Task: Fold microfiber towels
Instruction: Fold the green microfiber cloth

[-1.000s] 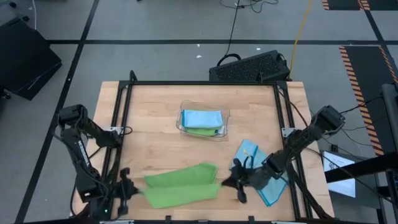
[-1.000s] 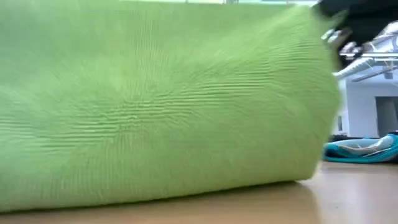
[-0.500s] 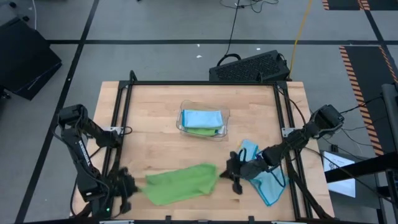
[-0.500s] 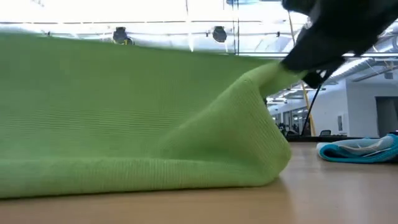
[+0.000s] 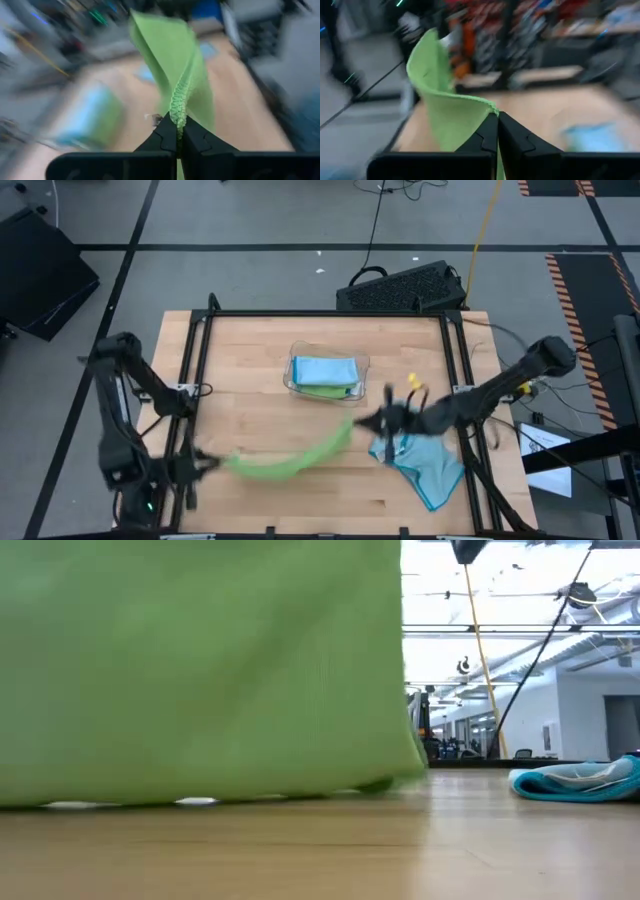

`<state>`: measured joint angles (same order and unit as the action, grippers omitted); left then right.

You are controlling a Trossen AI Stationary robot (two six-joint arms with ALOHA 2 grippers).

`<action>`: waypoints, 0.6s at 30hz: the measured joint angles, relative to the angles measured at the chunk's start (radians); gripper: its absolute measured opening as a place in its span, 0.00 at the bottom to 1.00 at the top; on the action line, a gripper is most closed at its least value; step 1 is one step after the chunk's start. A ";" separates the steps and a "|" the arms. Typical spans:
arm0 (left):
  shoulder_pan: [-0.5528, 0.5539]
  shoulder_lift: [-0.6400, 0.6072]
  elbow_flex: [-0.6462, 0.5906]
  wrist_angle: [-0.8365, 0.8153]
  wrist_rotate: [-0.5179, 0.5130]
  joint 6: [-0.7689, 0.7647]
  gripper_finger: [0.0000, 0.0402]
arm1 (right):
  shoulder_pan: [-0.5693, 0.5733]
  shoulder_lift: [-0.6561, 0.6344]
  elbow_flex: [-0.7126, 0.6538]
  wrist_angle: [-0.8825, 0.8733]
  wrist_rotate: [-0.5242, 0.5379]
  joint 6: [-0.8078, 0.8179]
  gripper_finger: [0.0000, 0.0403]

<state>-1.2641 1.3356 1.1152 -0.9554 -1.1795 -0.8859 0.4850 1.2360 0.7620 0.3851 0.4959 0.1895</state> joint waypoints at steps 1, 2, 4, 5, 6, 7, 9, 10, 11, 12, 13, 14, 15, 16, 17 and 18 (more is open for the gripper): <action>0.003 -0.027 0.030 -0.071 -0.069 -0.009 0.01 | -0.026 -0.045 0.000 0.000 0.015 -0.035 0.00; 0.005 -0.052 0.058 -0.123 -0.127 -0.021 0.01 | -0.045 -0.085 0.001 0.000 0.037 -0.059 0.00; 0.007 -0.100 0.111 -0.149 -0.170 -0.028 0.01 | -0.059 -0.158 0.002 -0.028 0.066 -0.091 0.00; 0.006 -0.118 0.131 -0.141 -0.157 -0.014 0.01 | -0.046 -0.191 0.003 -0.077 0.084 -0.093 0.00; 0.002 -0.131 0.145 -0.128 -0.116 0.004 0.01 | -0.026 -0.222 0.003 -0.141 0.105 -0.079 0.00; -0.003 -0.140 0.152 -0.121 -0.049 0.016 0.01 | -0.004 -0.250 0.003 -0.210 0.121 -0.056 0.00; -0.009 -0.141 0.151 -0.124 0.072 0.014 0.01 | 0.034 -0.292 0.003 -0.332 0.138 0.017 0.00; -0.010 -0.139 0.145 -0.124 0.114 0.000 0.01 | 0.048 -0.305 0.003 -0.371 0.138 0.055 0.00; -0.013 -0.137 0.136 -0.123 0.165 -0.021 0.01 | 0.060 -0.314 0.002 -0.408 0.135 0.085 0.00; -0.014 -0.133 0.127 -0.125 0.202 -0.051 0.01 | 0.069 -0.316 0.000 -0.422 0.103 0.111 0.00; -0.013 -0.126 0.117 -0.121 0.239 -0.084 0.01 | 0.076 -0.309 0.001 -0.413 0.058 0.135 0.00; -0.009 -0.114 0.104 -0.119 0.266 -0.120 0.01 | 0.084 -0.295 0.001 -0.409 0.011 0.158 0.00; -0.006 -0.098 0.089 -0.109 0.282 -0.154 0.01 | 0.092 -0.275 -0.004 -0.407 -0.036 0.177 0.00; -0.002 -0.081 0.072 -0.087 0.295 -0.179 0.01 | 0.099 -0.251 -0.007 -0.405 -0.073 0.197 0.00; -0.002 -0.064 0.055 -0.055 0.304 -0.191 0.01 | 0.108 -0.224 -0.010 -0.403 -0.106 0.219 0.00; -0.004 -0.047 0.040 -0.018 0.317 -0.199 0.01 | 0.117 -0.196 -0.016 -0.401 -0.128 0.246 0.00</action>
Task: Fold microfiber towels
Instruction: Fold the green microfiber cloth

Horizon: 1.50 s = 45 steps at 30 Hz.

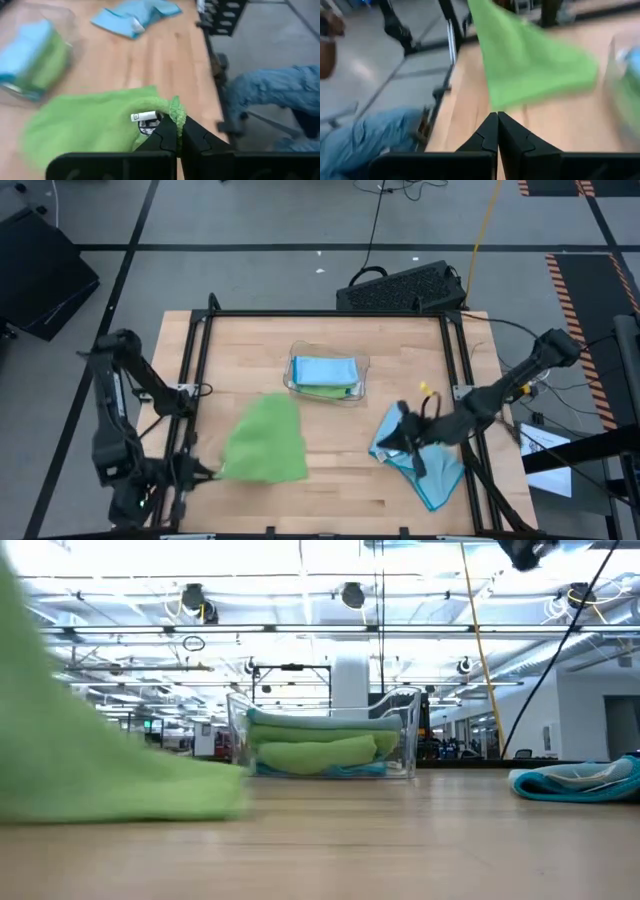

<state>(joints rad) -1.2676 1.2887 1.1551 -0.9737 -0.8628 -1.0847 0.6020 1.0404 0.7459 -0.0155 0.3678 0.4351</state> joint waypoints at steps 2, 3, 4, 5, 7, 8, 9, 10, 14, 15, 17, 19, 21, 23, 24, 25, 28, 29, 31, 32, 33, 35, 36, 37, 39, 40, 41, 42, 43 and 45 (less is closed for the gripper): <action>-0.004 0.041 -0.032 0.079 0.019 -0.007 0.01 | 0.015 0.068 -0.011 0.023 -0.023 0.052 0.00; -0.003 0.063 -0.049 0.115 0.029 -0.015 0.01 | 0.019 0.108 -0.017 0.057 -0.026 0.062 0.00; 0.000 0.085 -0.064 0.145 0.044 -0.027 0.01 | 0.024 0.154 -0.025 0.107 -0.021 0.068 0.00; 0.002 0.104 -0.076 0.169 0.055 -0.039 0.02 | 0.030 0.206 -0.030 0.168 -0.005 0.069 0.00; 0.006 0.143 -0.087 0.208 0.083 -0.076 0.02 | 0.035 0.334 -0.030 0.317 0.003 0.049 0.01; 0.006 0.164 -0.091 0.214 0.100 -0.094 0.02 | 0.035 0.406 -0.027 0.396 0.000 0.035 0.02; 0.005 0.181 -0.093 0.215 0.114 -0.109 0.02 | 0.035 0.479 -0.017 0.470 -0.002 0.020 0.04; 0.005 0.196 -0.093 0.217 0.123 -0.121 0.01 | 0.035 0.549 0.001 0.529 -0.003 0.005 0.06; 0.004 0.225 -0.093 0.225 0.137 -0.154 0.01 | 0.015 0.748 0.166 0.474 -0.002 -0.053 0.17; 0.003 0.228 -0.093 0.225 0.138 -0.158 0.02 | 0.001 0.779 0.223 0.396 -0.002 -0.066 0.20; 0.003 0.228 -0.093 0.229 0.136 -0.161 0.03 | -0.036 0.834 0.342 0.229 0.000 -0.078 0.26; 0.003 0.228 -0.093 0.235 0.134 -0.158 0.02 | -0.076 0.882 0.448 0.088 -0.003 -0.092 0.31; 0.004 0.228 -0.093 0.241 0.130 -0.155 0.01 | -0.116 0.928 0.526 0.016 -0.039 -0.129 0.34; 0.004 0.228 -0.093 0.241 0.130 -0.155 0.01 | -0.146 0.968 0.570 -0.001 -0.104 -0.171 0.37; 0.004 0.228 -0.093 0.241 0.130 -0.155 0.02 | -0.158 0.985 0.584 0.005 -0.140 -0.192 0.37; 0.004 0.228 -0.092 0.241 0.130 -0.155 0.03 | -0.167 1.001 0.593 0.026 -0.169 -0.212 0.38; 0.004 0.228 -0.092 0.243 0.130 -0.138 0.03 | -0.184 1.031 0.597 0.102 -0.246 -0.308 0.38; 0.004 0.228 -0.092 0.244 0.130 -0.128 0.02 | -0.185 1.041 0.597 0.130 -0.261 -0.340 0.38; 0.004 0.228 -0.092 0.245 0.129 -0.108 0.01 | -0.187 1.054 0.597 0.165 -0.265 -0.389 0.38; 0.004 0.228 -0.092 0.244 0.128 -0.099 0.01 | -0.189 1.061 0.597 0.189 -0.265 -0.406 0.38; 0.004 0.228 -0.092 0.245 0.122 -0.092 0.01 | -0.192 1.069 0.597 0.218 -0.263 -0.424 0.38; 0.004 0.228 -0.092 0.245 0.107 -0.085 0.03 | -0.200 1.087 0.598 0.271 -0.247 -0.457 0.39; 0.004 0.228 -0.092 0.245 0.104 -0.083 0.03 | -0.205 1.099 0.598 0.299 -0.241 -0.470 0.39; 0.004 0.228 -0.092 0.245 0.103 -0.079 0.03 | -0.211 1.112 0.598 0.321 -0.241 -0.481 0.39; 0.004 0.228 -0.091 0.245 0.102 -0.079 0.03 | -0.225 1.132 0.598 0.346 -0.269 -0.487 0.41; 0.004 0.228 -0.091 0.245 0.102 -0.079 0.03 | -0.231 1.136 0.597 0.344 -0.286 -0.486 0.42; 0.004 0.228 -0.091 0.245 0.102 -0.079 0.02 | -0.237 1.140 0.597 0.344 -0.297 -0.485 0.43; 0.004 0.228 -0.091 0.246 0.102 -0.079 0.01 | -0.243 1.144 0.597 0.345 -0.315 -0.487 0.45; 0.004 0.228 -0.091 0.246 0.102 -0.079 0.01 | -0.249 1.150 0.598 0.352 -0.328 -0.492 0.46; 0.004 0.228 -0.091 0.246 0.101 -0.079 0.02 | -0.259 1.162 0.598 0.354 -0.350 -0.505 0.48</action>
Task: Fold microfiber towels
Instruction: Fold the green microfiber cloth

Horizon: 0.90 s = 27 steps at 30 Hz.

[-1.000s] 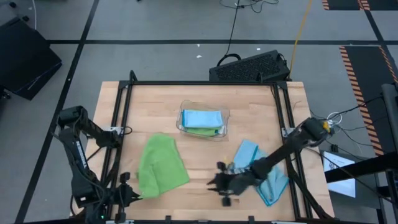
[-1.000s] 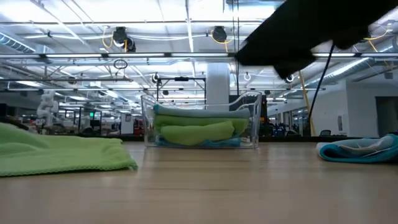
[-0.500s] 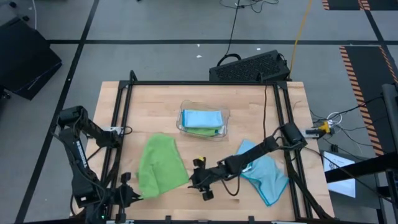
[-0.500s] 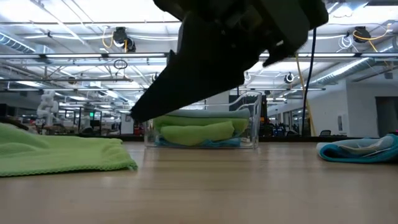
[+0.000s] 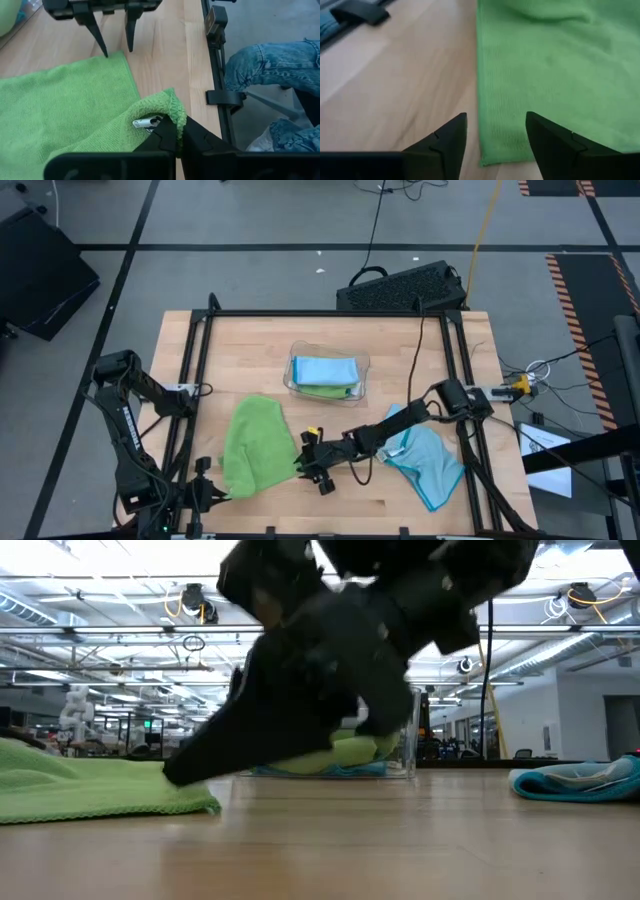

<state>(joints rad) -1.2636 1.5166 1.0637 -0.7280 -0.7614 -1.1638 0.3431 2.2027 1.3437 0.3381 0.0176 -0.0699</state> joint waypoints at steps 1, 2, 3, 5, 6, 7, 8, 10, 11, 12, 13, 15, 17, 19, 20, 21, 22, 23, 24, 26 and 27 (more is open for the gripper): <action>0.000 0.000 0.000 0.000 0.000 -0.001 0.03 | -0.006 0.007 0.000 0.003 -0.016 0.000 0.49; 0.000 0.000 0.000 0.001 0.000 -0.001 0.03 | -0.012 0.010 0.000 -0.007 -0.038 0.001 0.50; 0.000 0.000 0.000 0.000 0.000 -0.001 0.03 | -0.017 0.014 -0.001 -0.016 -0.060 0.003 0.51; 0.000 0.000 0.000 0.001 -0.001 -0.001 0.02 | -0.023 0.023 -0.001 -0.015 -0.078 0.003 0.51; 0.000 0.000 0.000 0.001 -0.001 -0.001 0.01 | -0.023 0.026 0.000 -0.020 -0.076 -0.004 0.51; 0.000 0.000 0.000 0.001 -0.001 -0.001 0.01 | -0.023 0.032 0.001 -0.018 -0.075 -0.014 0.50; 0.000 0.000 0.000 0.002 -0.001 -0.002 0.01 | -0.022 0.037 0.001 -0.014 -0.072 -0.021 0.49; 0.000 0.000 0.000 0.001 -0.001 -0.002 0.02 | -0.022 0.048 0.002 -0.026 -0.053 -0.025 0.44; 0.000 0.000 0.000 0.001 -0.001 -0.003 0.02 | -0.022 0.053 0.003 -0.030 -0.043 -0.025 0.40; 0.000 0.000 0.000 0.001 -0.001 -0.004 0.02 | -0.022 0.057 0.000 -0.033 -0.032 -0.025 0.36; 0.000 0.000 0.000 0.000 -0.001 -0.005 0.02 | -0.020 0.058 -0.010 -0.032 -0.024 -0.023 0.31; 0.000 0.000 0.000 0.001 0.001 -0.008 0.01 | -0.018 0.060 -0.029 -0.035 -0.022 -0.010 0.19; -0.002 0.000 0.000 0.000 0.010 -0.014 0.02 | -0.018 0.061 -0.050 -0.039 -0.015 0.006 0.07; -0.003 0.000 0.000 0.000 0.014 -0.016 0.02 | -0.010 0.059 -0.067 -0.041 -0.011 0.025 0.02; -0.004 0.000 0.000 -0.001 0.015 -0.016 0.03 | -0.006 0.058 -0.071 -0.040 -0.006 0.040 0.03; -0.004 0.000 0.000 -0.002 0.016 -0.016 0.02 | 0.000 0.051 -0.075 -0.040 -0.002 0.058 0.03; -0.004 0.000 0.000 -0.003 0.017 -0.014 0.02 | 0.005 0.040 -0.081 -0.048 -0.001 0.071 0.03; -0.003 0.000 0.000 -0.003 0.017 -0.006 0.01 | 0.012 0.027 -0.085 -0.055 -0.002 0.085 0.02; -0.003 0.000 0.000 -0.002 0.016 -0.002 0.01 | 0.020 0.008 -0.087 -0.058 -0.001 0.098 0.02; 0.000 0.000 0.000 -0.002 0.001 0.014 0.02 | 0.037 -0.043 -0.094 -0.097 -0.006 0.119 0.01; 0.004 0.000 0.000 -0.001 -0.012 0.028 0.02 | 0.046 -0.069 -0.095 -0.126 -0.011 0.131 0.01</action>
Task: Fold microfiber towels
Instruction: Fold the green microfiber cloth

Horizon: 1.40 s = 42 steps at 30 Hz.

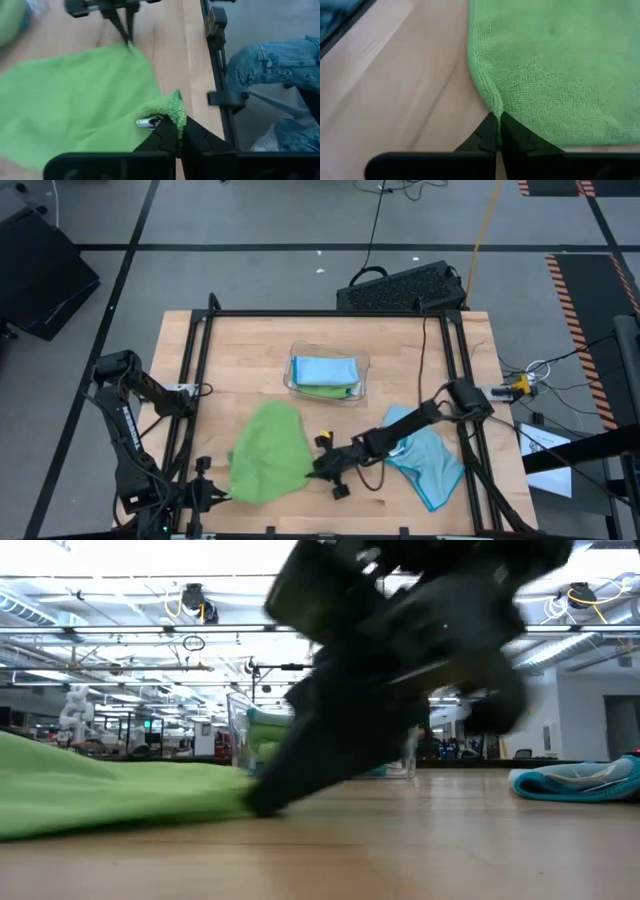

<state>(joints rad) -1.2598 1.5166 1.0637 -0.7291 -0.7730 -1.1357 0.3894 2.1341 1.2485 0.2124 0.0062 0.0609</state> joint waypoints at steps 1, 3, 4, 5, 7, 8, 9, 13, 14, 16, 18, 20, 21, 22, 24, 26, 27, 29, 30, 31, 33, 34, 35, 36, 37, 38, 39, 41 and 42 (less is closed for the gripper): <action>0.005 0.000 0.000 0.002 -0.016 0.021 0.02 | 0.008 -0.027 -0.001 -0.038 -0.001 0.009 0.01; 0.019 0.000 0.000 0.000 -0.065 0.080 0.02 | 0.022 -0.088 -0.005 -0.105 0.019 0.024 0.01; 0.030 -0.001 0.001 0.002 -0.089 0.108 0.01 | 0.026 -0.125 -0.004 -0.126 0.041 0.030 0.01; 0.042 -0.004 0.001 0.001 -0.108 0.137 0.01 | 0.031 -0.167 -0.003 -0.153 0.068 0.035 0.01; 0.069 -0.017 0.001 -0.001 -0.140 0.191 0.01 | 0.040 -0.248 0.000 -0.203 0.136 0.050 0.01; 0.084 -0.025 0.001 -0.002 -0.153 0.221 0.02 | 0.045 -0.286 0.001 -0.226 0.176 0.057 0.01; 0.097 -0.034 0.001 -0.007 -0.165 0.254 0.02 | 0.051 -0.321 0.001 -0.256 0.218 0.058 0.01; 0.144 -0.099 0.001 -0.033 -0.220 0.402 0.01 | 0.057 -0.472 -0.001 -0.316 0.362 0.002 0.01; 0.154 -0.126 0.001 -0.031 -0.236 0.447 0.01 | 0.050 -0.514 0.000 -0.323 0.394 -0.019 0.01; 0.170 -0.191 0.001 -0.027 -0.287 0.527 0.02 | 0.029 -0.587 0.001 -0.327 0.439 -0.050 0.01; 0.181 -0.267 0.002 -0.028 -0.338 0.594 0.02 | 0.005 -0.656 0.001 -0.333 0.440 -0.075 0.01; 0.187 -0.348 0.002 -0.035 -0.390 0.655 0.01 | -0.019 -0.722 0.001 -0.338 0.438 -0.091 0.01; 0.189 -0.392 0.002 -0.045 -0.424 0.672 0.01 | -0.031 -0.760 0.001 -0.354 0.437 -0.087 0.01; 0.191 -0.435 0.002 -0.057 -0.460 0.671 0.01 | -0.046 -0.791 0.001 -0.373 0.431 -0.066 0.01; 0.200 -0.516 0.003 -0.065 -0.504 0.638 0.01 | -0.077 -0.839 0.002 -0.403 0.376 -0.007 0.01; 0.214 -0.569 0.004 -0.048 -0.495 0.597 0.02 | -0.093 -0.866 0.001 -0.438 0.311 0.047 0.02; 0.220 -0.582 0.004 -0.037 -0.474 0.589 0.02 | -0.092 -0.869 0.001 -0.441 0.282 0.059 0.02; 0.222 -0.584 0.005 -0.013 -0.432 0.607 0.01 | -0.072 -0.869 0.001 -0.443 0.225 0.060 0.02; 0.218 -0.575 0.005 -0.010 -0.414 0.618 0.01 | -0.058 -0.869 0.001 -0.450 0.214 0.057 0.02; 0.213 -0.566 0.005 -0.011 -0.406 0.620 0.01 | -0.047 -0.869 0.000 -0.452 0.212 0.056 0.02; 0.205 -0.538 0.003 -0.030 -0.401 0.599 0.02 | -0.032 -0.862 0.001 -0.453 0.243 0.058 0.02; 0.204 -0.526 0.003 -0.043 -0.401 0.584 0.02 | -0.028 -0.858 0.001 -0.464 0.257 0.058 0.02; 0.205 -0.513 0.003 -0.053 -0.402 0.566 0.02 | -0.025 -0.854 0.001 -0.484 0.259 0.058 0.02; 0.205 -0.499 0.004 -0.073 -0.403 0.545 0.01 | -0.023 -0.848 0.001 -0.500 0.265 0.060 0.02; 0.205 -0.486 0.004 -0.100 -0.403 0.521 0.01 | -0.021 -0.842 0.000 -0.508 0.292 0.064 0.02; 0.205 -0.476 0.003 -0.129 -0.402 0.494 0.01 | -0.020 -0.841 0.000 -0.515 0.337 0.071 0.02; 0.206 -0.472 0.002 -0.155 -0.406 0.463 0.01 | -0.019 -0.841 0.000 -0.528 0.397 0.076 0.02; 0.212 -0.472 0.003 -0.191 -0.437 0.417 0.02 | -0.026 -0.845 0.000 -0.557 0.501 0.079 0.02; 0.218 -0.472 0.003 -0.204 -0.447 0.401 0.02 | -0.034 -0.845 0.001 -0.569 0.520 0.077 0.02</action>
<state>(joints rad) -1.0417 1.0443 1.0668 -0.9334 -1.2203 -0.7347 0.3555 1.2896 1.2495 -0.3563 0.5265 0.1379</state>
